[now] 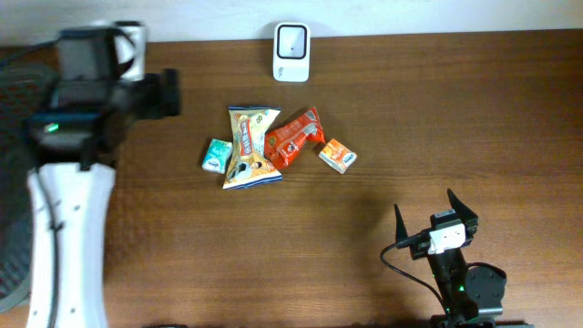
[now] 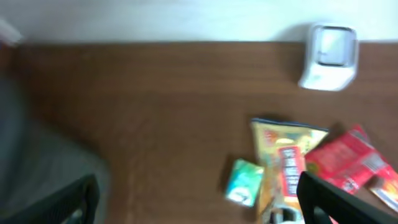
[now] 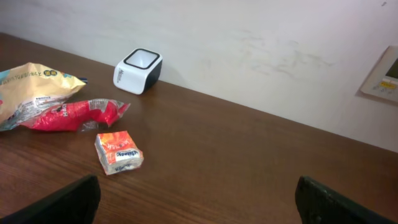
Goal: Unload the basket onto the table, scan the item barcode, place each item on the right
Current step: 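Move the left gripper back over the basket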
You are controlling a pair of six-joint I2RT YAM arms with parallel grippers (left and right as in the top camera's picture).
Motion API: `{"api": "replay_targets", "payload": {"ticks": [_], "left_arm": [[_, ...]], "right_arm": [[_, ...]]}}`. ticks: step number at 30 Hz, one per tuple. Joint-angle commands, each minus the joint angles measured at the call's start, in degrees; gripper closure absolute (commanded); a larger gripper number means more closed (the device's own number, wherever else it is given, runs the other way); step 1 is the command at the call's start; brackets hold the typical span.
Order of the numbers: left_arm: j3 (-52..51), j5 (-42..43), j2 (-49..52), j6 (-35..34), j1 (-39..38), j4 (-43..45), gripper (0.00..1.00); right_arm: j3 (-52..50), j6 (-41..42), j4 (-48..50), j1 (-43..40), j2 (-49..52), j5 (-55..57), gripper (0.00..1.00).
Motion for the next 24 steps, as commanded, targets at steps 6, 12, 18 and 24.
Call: {"api": "replay_targets", "payload": {"ticks": [6,12,18,24], "left_arm": [[0.2,-5.2,-2.1,-7.3,22.2,-2.1,0.01],[0.2,-5.3,-1.6,-7.3,24.5,-3.1,0.01],[0.2,-5.3,-1.6,-7.3,24.5,-3.2,0.01],[0.2,-5.2,-1.6,-7.3,24.5,-3.2,0.01]], "right_arm": [[-0.5,0.4,-0.2,0.1,-0.4,0.1,0.01],[-0.5,0.4,-0.2,0.1,-0.4,0.1,0.01],[-0.5,0.4,-0.2,0.1,-0.4,0.1,0.01],[-0.5,0.4,-0.2,0.1,-0.4,0.1,0.01]]}}
